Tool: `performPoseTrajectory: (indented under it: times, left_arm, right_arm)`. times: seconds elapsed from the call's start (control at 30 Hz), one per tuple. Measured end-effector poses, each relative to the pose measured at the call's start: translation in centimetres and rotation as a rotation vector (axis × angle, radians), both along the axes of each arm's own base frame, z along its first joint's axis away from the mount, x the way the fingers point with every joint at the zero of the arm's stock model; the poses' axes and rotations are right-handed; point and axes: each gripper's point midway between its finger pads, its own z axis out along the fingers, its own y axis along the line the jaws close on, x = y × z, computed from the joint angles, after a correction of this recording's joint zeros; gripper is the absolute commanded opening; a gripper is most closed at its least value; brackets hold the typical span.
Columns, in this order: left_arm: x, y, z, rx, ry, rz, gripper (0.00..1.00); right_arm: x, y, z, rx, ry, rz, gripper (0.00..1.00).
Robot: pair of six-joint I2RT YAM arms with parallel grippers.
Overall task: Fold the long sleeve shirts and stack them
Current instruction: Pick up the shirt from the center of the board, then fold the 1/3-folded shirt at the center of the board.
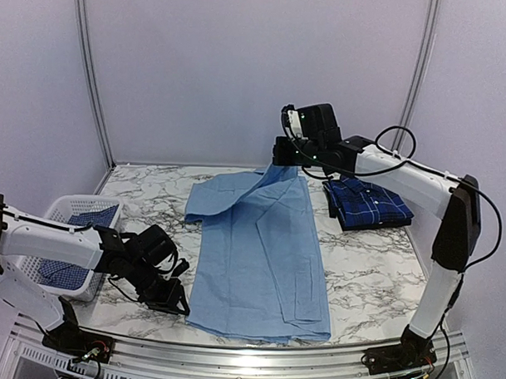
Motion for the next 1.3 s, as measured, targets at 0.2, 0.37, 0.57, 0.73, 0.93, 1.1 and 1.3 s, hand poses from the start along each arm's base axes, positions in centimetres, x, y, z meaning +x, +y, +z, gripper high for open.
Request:
performPoseTrajectory:
  times: [0.2,0.37,0.57,0.73,0.93,1.1,1.3]
  left_arm:
    - [-0.5,-1.1,0.2,-0.028,0.006,-0.005,0.15]
    - [-0.6,-1.6,0.5,-0.037,0.011,0.0,0.01]
    - [-0.3,-2.8,1.7,-0.071,0.0,-0.01,0.0]
    - [0.1,-4.3,3.5,-0.12,-0.021,-0.03,0.0]
    - [0.7,-8.3,7.8,-0.231,-0.073,-0.105,0.0]
    - [0.6,-12.1,9.9,-0.292,-0.082,-0.195,0.0]
    - [0.4,-15.6,9.0,-0.297,-0.046,-0.275,0.0]
  right_arm:
    - [-0.3,-0.3,1.3,0.007,-0.024,0.0,0.0]
    - [-0.5,-0.7,2.1,-0.001,-0.042,-0.006,0.0]
    - [-0.4,-1.4,2.6,-0.047,-0.058,-0.029,0.0]
    - [-0.3,-2.4,4.6,-0.073,-0.104,-0.06,0.0]
    - [-0.4,-4.8,7.8,-0.103,-0.182,-0.121,0.0]
    - [0.2,-8.6,10.3,-0.127,-0.238,-0.208,0.0]
    - [0.0,-13.3,12.1,-0.164,-0.284,-0.309,0.0]
